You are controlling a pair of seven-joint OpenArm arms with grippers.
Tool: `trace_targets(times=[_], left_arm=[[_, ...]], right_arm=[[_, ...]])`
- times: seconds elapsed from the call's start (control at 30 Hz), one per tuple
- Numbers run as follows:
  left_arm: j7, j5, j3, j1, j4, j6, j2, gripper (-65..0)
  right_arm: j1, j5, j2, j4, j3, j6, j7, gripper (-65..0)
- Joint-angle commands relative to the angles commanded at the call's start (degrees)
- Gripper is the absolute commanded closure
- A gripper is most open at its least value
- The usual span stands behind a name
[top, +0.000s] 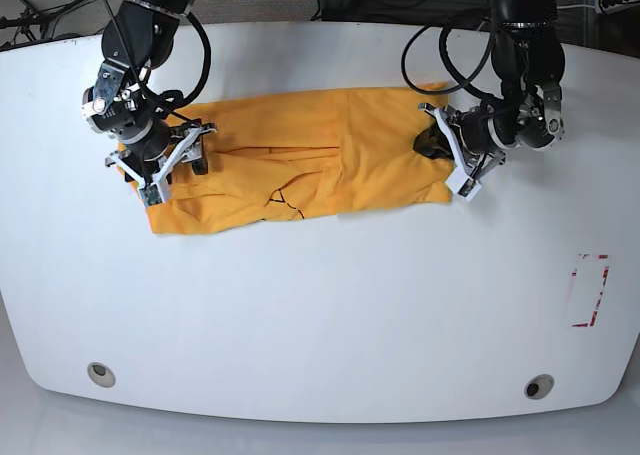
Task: Fold the T-shirt properly
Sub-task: 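Slide the right gripper outward to the strip's other end and grasp it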
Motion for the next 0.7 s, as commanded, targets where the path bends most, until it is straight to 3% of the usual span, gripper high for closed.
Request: trace_targets(times=[0.13,0.33,0.5,0.7], left_arm=[[-2.46,0.79,0.00,-0.09,-3.69,0.00,-0.18,-4.0],[-2.64,6.42,0.00,-1.23,-7.21,-0.35,-0.26,-4.0],[-2.81,10.90,0.00,-1.58,-7.30,-0.44,-1.23,-4.0],[-2.81,11.43,0.00,-2.73,-7.30,-0.44,-2.90,-4.2]], right_arm=[[3.08,0.62,-0.88,1.41,3.60,0.00,-4.57,-46.1],[8.44,6.86,-0.79,0.62,10.81,0.00,-11.52,-46.8],[12.66,13.19,2.37,-5.89,16.79,0.00,-15.82,-46.8],[14.33,24.35,8.44,-18.29,20.92,0.00,-17.14,-46.8]])
